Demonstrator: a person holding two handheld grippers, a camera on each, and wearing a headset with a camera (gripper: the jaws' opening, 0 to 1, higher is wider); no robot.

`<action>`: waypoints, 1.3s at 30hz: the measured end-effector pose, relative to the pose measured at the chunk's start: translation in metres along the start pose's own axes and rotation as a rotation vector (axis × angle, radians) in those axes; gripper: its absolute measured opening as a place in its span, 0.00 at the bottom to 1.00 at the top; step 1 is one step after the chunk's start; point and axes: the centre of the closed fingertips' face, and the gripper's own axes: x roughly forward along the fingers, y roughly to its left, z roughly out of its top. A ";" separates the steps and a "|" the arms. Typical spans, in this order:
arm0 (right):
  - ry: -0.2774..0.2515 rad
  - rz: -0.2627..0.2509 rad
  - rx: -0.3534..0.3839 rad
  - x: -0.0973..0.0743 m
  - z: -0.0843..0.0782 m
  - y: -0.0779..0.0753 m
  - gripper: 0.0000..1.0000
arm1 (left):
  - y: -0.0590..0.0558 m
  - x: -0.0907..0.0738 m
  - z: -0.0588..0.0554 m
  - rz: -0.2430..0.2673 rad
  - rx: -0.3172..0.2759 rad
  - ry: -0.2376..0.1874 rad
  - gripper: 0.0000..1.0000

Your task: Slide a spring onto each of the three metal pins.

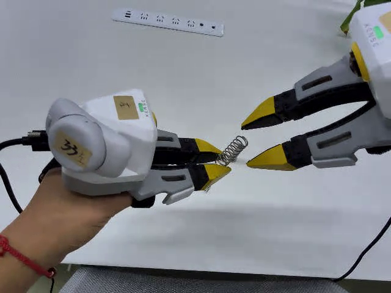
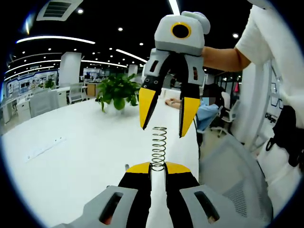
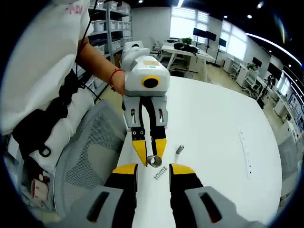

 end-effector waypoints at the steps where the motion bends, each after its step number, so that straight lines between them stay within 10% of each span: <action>1: 0.027 0.020 -0.035 0.003 -0.001 0.001 0.26 | -0.001 0.001 0.000 -0.004 0.002 0.002 0.10; 15: 0.140 0.146 -0.159 0.019 0.003 0.006 0.17 | -0.004 0.004 -0.006 -0.028 0.004 -0.002 0.10; 39: 0.173 0.173 -0.174 0.018 -0.007 0.001 0.12 | -0.003 0.001 -0.007 -0.030 0.009 -0.018 0.10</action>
